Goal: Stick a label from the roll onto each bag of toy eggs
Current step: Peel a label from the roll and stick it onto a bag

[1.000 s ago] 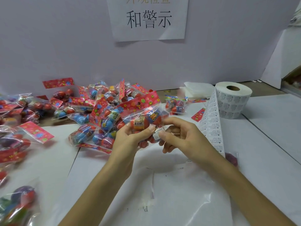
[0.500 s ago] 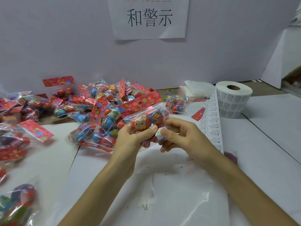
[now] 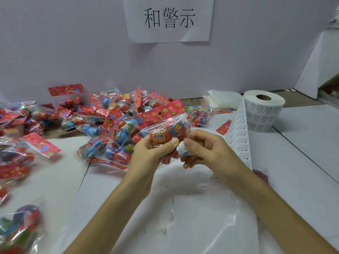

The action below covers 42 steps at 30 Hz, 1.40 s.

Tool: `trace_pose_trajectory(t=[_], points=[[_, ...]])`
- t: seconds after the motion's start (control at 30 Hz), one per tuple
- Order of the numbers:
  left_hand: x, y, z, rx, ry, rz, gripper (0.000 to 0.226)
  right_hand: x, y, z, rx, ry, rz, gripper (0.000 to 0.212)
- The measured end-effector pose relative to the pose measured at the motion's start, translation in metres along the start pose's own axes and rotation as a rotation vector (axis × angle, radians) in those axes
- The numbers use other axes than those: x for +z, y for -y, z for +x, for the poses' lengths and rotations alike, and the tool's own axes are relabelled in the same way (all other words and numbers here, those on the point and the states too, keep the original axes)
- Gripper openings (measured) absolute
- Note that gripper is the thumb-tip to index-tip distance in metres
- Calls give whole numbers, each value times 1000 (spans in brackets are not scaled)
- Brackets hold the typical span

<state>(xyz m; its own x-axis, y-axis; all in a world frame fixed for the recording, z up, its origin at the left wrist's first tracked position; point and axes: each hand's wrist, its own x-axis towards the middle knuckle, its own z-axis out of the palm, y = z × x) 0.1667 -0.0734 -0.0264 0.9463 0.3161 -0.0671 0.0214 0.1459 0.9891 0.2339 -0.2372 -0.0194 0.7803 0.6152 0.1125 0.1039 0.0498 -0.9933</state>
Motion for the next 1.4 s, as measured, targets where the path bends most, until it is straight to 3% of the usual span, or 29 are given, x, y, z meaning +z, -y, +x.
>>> trace_pose_trajectory(t=[0.23, 0.47, 0.6, 0.8, 0.97, 1.1, 1.4], points=[[2, -1, -1, 15, 10, -28, 50, -4, 1, 0, 60, 38, 60, 16], [4, 2, 0, 55, -49, 58, 52, -3, -2, 1, -4, -17, -65, 19], [2, 1, -1, 74, -49, 60, 41, -4, -4, 1, -26, -7, -81, 19], [-1, -1, -1, -23, 35, -36, 55, -6, -3, 1, -25, 36, -31, 34], [0, 0, -1, -45, 27, -69, 51, -6, -4, 1, 2, 60, -22, 19], [3, 2, -2, 53, -20, 15, 43, -5, -4, 2, -53, 7, -125, 16], [4, -1, -3, 52, 62, -6, 65, -9, -9, 4, -119, -59, -127, 6]])
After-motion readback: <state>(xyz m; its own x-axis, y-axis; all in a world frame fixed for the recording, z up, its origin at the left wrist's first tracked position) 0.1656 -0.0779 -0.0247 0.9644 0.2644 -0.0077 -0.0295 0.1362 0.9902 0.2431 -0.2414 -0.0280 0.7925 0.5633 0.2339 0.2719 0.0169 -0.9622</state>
